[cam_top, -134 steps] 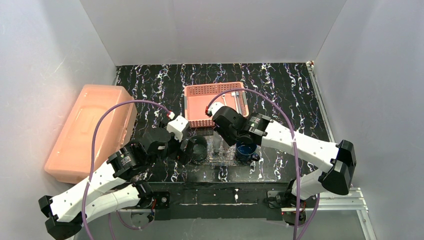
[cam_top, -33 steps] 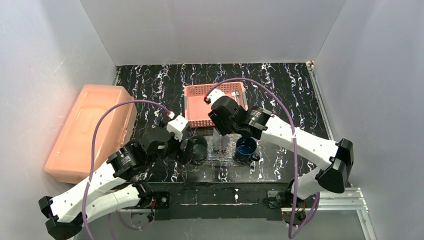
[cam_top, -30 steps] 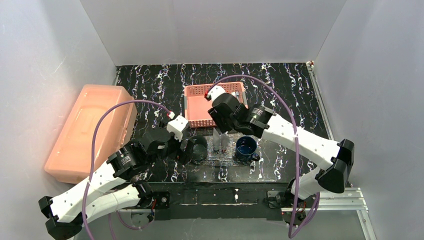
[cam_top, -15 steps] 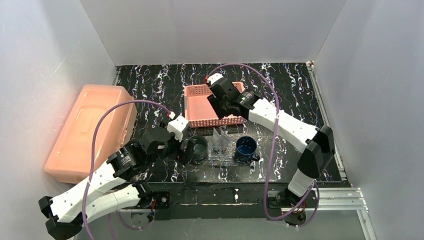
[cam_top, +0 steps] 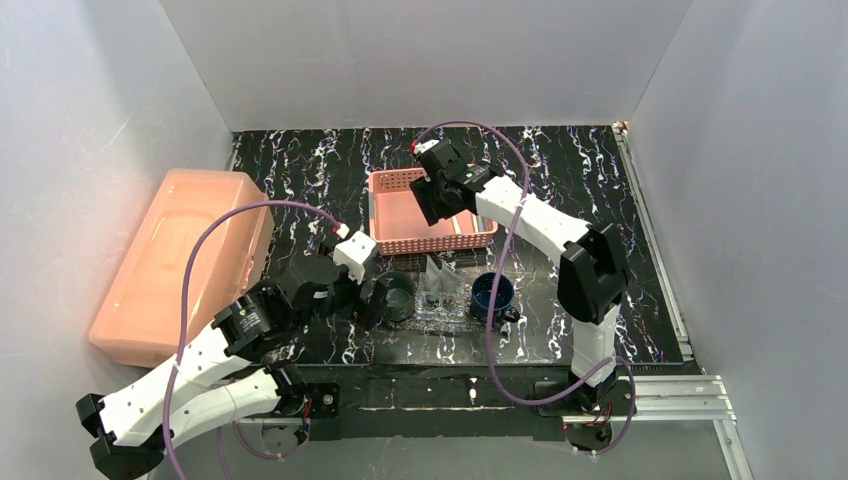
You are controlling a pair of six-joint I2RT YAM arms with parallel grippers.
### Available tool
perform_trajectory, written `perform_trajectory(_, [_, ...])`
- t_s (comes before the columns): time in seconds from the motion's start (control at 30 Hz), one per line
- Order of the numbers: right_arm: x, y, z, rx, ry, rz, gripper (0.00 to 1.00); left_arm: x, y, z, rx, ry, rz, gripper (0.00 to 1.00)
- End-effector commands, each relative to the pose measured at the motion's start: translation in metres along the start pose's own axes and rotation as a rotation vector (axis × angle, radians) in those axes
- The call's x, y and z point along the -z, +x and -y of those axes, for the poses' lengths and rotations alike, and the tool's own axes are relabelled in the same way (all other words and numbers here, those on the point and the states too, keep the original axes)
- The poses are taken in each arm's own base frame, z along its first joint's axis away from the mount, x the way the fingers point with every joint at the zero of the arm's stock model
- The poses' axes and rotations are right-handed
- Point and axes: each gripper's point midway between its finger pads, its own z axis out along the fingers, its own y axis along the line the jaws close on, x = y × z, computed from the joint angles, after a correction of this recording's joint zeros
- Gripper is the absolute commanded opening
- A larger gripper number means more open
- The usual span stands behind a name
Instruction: Prepare toiletry sets of a toothbrush and toothpaste on the tray
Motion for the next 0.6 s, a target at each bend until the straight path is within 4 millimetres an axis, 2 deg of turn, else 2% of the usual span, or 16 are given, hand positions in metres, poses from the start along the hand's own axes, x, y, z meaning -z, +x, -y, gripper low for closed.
perform_trajectory(0.0, [-0.016, -0.027, -0.001, -0.027, -0.021, 0.054, 0.74, 0.005, -0.002, -0.004, -0.003, -0.014, 0.006, 0.98])
perform_trajectory(0.4, [-0.08, -0.02, 0.025, -0.107, 0.037, -0.003, 0.74, 0.004, 0.001, -0.003, 0.004, -0.01, -0.005, 0.98])
perform_trajectory(0.57, [-0.102, -0.009, 0.03, -0.132, 0.047, -0.039, 0.74, 0.003, 0.001, -0.001, 0.004, 0.002, -0.009, 0.98])
